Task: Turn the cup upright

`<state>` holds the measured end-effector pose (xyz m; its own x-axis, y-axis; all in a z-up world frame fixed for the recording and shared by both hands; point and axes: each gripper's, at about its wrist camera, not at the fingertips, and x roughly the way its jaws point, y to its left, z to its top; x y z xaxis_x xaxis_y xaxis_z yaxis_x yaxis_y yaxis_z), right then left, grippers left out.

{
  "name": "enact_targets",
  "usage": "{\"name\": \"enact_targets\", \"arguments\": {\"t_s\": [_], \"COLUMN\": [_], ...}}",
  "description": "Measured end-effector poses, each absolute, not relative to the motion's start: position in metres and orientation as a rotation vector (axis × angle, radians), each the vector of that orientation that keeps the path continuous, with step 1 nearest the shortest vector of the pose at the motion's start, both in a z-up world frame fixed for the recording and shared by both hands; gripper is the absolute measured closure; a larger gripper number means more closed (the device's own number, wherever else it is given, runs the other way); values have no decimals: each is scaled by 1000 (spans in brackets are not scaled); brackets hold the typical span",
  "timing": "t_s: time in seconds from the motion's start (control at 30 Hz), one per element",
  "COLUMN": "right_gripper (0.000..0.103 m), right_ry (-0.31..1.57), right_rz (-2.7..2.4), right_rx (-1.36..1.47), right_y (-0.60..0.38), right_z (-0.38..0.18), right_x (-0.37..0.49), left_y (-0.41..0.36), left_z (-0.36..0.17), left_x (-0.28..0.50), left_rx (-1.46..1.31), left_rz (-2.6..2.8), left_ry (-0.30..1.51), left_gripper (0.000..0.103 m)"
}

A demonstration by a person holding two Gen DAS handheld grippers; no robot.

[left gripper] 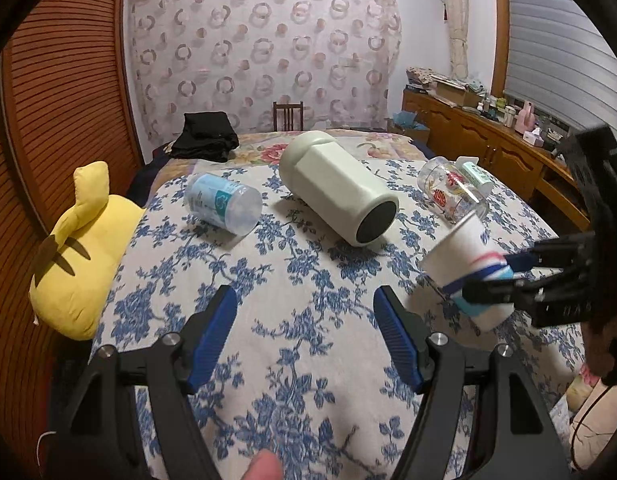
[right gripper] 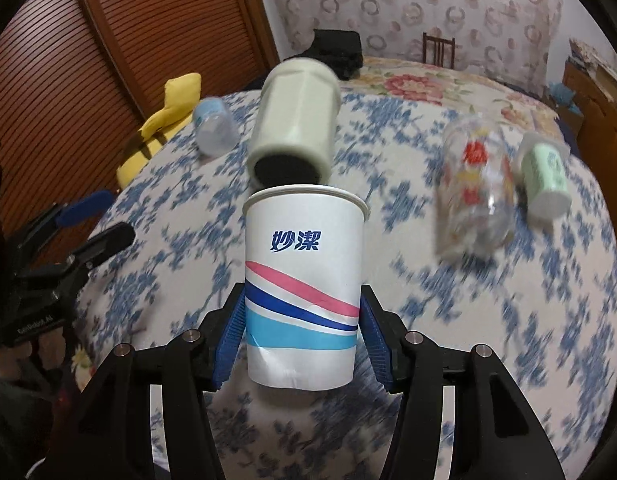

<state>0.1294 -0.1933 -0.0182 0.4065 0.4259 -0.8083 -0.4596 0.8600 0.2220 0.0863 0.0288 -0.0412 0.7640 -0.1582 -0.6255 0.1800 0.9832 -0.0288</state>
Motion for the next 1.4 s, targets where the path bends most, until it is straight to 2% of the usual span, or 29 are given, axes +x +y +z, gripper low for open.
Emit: {"name": "enact_targets", "arguments": {"t_s": [0.47, 0.57, 0.8, 1.03, 1.4], "right_gripper": [43, 38, 37, 37, 37], "right_ry": [1001, 989, 935, 867, 857], "right_rz": [572, 573, 575, 527, 476], "right_rx": [-12, -16, -28, -13, 56], "right_y": [-172, -172, -192, -240, -290], "right_z": [-29, -25, -10, 1, -11], "right_x": [98, 93, 76, 60, 56], "left_y": [43, 39, 15, -19, -45], "left_z": [-33, -32, -29, -28, -49], "left_x": [61, 63, 71, 87, 124], "left_rx": [-8, -2, 1, -25, -168], "left_rz": [-160, -171, -223, -294, -299], "left_ry": [685, 703, 751, 875, 1126], "left_gripper": [32, 32, 32, 32, 32]}}
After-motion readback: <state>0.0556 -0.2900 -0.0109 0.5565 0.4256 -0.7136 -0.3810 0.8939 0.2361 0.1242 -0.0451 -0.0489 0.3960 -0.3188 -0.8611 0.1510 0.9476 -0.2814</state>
